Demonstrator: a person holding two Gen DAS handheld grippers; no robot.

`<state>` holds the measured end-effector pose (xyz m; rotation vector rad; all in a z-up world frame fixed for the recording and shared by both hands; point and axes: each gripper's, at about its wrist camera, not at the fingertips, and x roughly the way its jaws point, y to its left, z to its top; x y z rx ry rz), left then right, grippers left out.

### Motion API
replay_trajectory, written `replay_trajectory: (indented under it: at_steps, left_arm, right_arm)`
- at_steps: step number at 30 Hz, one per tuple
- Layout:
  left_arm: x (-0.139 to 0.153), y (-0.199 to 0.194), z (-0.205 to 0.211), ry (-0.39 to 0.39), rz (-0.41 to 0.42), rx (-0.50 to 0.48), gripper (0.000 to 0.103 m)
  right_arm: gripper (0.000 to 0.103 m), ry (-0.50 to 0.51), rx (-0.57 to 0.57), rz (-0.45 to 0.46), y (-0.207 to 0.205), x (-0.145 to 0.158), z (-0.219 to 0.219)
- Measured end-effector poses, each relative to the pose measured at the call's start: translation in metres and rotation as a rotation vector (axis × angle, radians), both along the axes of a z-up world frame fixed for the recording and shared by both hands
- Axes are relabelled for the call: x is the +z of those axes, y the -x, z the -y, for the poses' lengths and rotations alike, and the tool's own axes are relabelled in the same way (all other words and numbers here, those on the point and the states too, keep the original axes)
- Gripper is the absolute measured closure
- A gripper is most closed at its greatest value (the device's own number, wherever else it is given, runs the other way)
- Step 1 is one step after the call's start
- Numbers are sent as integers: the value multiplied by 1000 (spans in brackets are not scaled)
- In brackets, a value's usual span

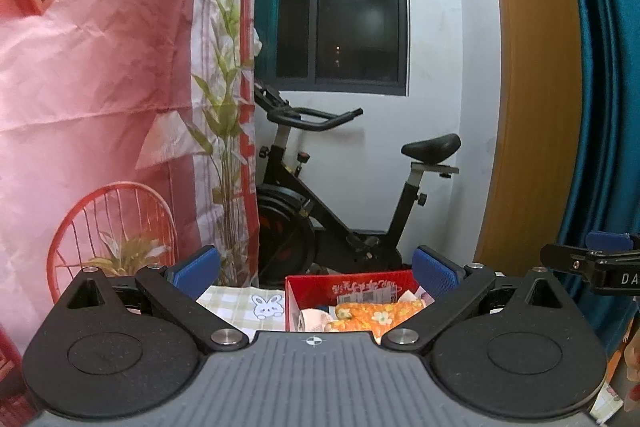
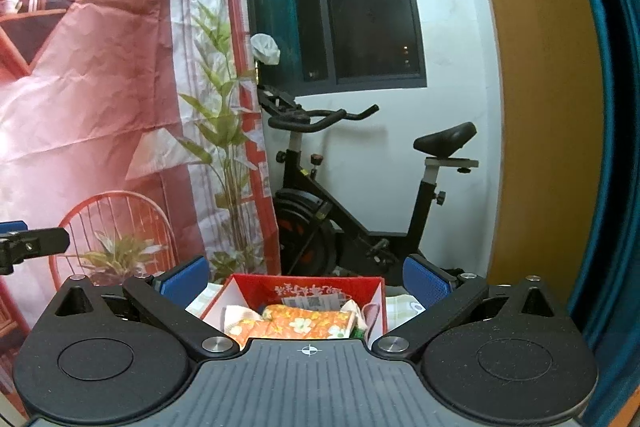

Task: Organize soft objects

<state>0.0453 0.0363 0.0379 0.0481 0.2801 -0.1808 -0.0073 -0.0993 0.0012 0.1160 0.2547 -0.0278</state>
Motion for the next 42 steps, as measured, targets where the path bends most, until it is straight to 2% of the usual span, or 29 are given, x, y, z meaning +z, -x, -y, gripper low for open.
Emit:
replay_trajectory:
  at_steps: [6,42]
  left_arm:
    - [5,6,4,-14,17,16,0]
    - [5,12,1,-1,3,35,0]
  right_arm:
    - [0,14,-4,8,7,5,-2]
    - [0,17,-21,-3,10,4,0]
